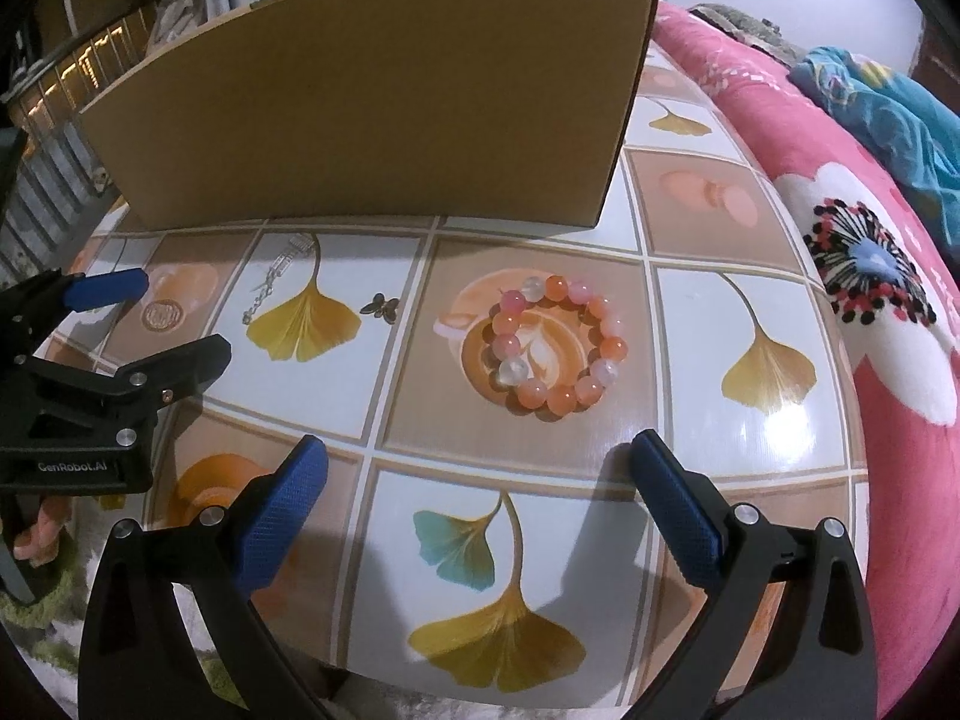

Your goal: Organize jewelry

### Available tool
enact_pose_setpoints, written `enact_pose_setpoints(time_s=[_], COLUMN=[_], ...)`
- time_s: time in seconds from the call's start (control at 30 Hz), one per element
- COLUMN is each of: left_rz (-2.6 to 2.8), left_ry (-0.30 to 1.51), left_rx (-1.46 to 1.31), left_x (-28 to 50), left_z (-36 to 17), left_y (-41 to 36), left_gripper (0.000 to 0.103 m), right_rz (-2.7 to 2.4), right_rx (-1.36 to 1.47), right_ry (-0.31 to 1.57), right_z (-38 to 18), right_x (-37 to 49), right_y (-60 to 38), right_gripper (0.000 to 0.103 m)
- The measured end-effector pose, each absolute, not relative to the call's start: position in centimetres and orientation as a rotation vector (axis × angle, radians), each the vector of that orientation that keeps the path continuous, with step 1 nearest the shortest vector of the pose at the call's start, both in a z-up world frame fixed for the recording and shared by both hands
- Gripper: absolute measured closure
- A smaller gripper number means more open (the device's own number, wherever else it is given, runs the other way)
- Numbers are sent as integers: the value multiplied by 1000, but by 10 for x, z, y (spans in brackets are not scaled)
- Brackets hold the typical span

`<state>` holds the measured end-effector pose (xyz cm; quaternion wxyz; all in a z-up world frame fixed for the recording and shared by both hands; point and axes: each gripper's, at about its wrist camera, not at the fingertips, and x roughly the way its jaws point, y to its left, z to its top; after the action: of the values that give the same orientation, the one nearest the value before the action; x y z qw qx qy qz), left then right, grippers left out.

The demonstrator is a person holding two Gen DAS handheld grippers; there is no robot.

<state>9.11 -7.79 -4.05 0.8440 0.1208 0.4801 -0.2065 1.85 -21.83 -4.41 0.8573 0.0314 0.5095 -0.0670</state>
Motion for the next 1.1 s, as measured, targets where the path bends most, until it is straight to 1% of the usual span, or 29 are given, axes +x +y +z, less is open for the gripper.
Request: enact_pose_setpoints(time_s=[0.3, 0.63, 0.77, 0.8, 0.87, 0.9, 0.97, 1.0, 1.07, 1.1], left_rz=[-447, -460, -519, -533, -566, -579, -602, -617, -635, -644], left_ry=[985, 936, 899, 883, 847, 839, 848, 851, 864, 870], left_rx=[253, 240, 187, 181, 179, 182, 185, 184, 188, 193], left_x=[82, 76, 69, 67, 64, 64, 66, 66, 71, 75], left_z=[-42, -44, -38, -34, -26, -23, -21, -22, -23, -24], left_y=[-64, -56, -47, -47, -47, -49, -55, -58, -65, -69], left_gripper=[7, 7, 7, 9, 18, 27, 34, 40, 44, 50], right_rz=[-165, -128, -120, -116, -101, -96, -76, -58, -35, -24], right_rx=[73, 54, 49, 47, 50, 53, 69, 82, 94, 98], right_ry=[981, 947, 937, 944, 953, 953, 946, 931, 908, 897], right_z=[-46, -46, -46, -46, -44, -43, -41, -39, -35, -34], right_x=[1, -9, -12, -11, -9, -9, -8, -9, -10, -10], right_y=[-212, -211, -210, -210, -212, -212, -214, -215, -216, -216], right_gripper=[5, 5, 6, 6, 6, 6, 7, 9, 14, 17])
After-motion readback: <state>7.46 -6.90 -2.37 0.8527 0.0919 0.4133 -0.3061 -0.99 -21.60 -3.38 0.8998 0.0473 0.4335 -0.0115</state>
